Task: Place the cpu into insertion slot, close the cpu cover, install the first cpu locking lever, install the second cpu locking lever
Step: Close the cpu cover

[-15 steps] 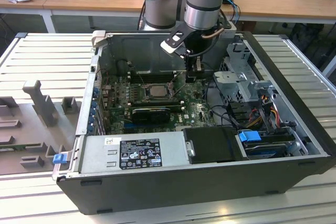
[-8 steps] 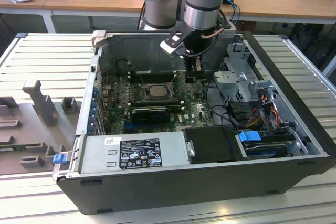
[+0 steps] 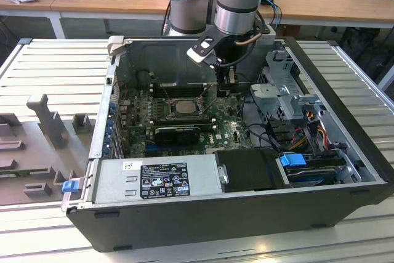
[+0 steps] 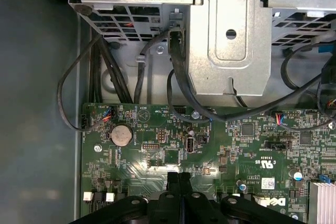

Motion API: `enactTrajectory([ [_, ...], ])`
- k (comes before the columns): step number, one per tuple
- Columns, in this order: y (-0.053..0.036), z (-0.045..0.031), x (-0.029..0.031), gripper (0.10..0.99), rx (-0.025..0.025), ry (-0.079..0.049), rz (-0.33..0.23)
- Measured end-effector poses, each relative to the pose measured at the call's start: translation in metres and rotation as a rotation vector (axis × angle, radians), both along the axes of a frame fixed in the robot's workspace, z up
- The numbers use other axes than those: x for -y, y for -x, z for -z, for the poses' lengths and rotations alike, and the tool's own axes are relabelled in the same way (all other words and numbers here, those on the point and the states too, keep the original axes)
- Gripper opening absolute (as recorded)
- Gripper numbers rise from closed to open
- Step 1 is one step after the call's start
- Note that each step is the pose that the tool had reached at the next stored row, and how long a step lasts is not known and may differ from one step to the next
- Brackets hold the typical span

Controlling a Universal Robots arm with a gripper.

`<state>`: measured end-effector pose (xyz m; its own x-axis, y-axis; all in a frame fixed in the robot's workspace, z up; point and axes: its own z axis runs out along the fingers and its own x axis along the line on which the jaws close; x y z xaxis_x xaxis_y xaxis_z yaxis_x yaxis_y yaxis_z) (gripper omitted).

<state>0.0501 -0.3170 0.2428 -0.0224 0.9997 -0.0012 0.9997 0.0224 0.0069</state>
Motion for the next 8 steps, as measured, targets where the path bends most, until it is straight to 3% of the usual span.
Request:
enactTrajectory([
  [8, 0.0016, 0.0000, 0.0000, 0.106, 0.0000, 0.000, 0.000],
])
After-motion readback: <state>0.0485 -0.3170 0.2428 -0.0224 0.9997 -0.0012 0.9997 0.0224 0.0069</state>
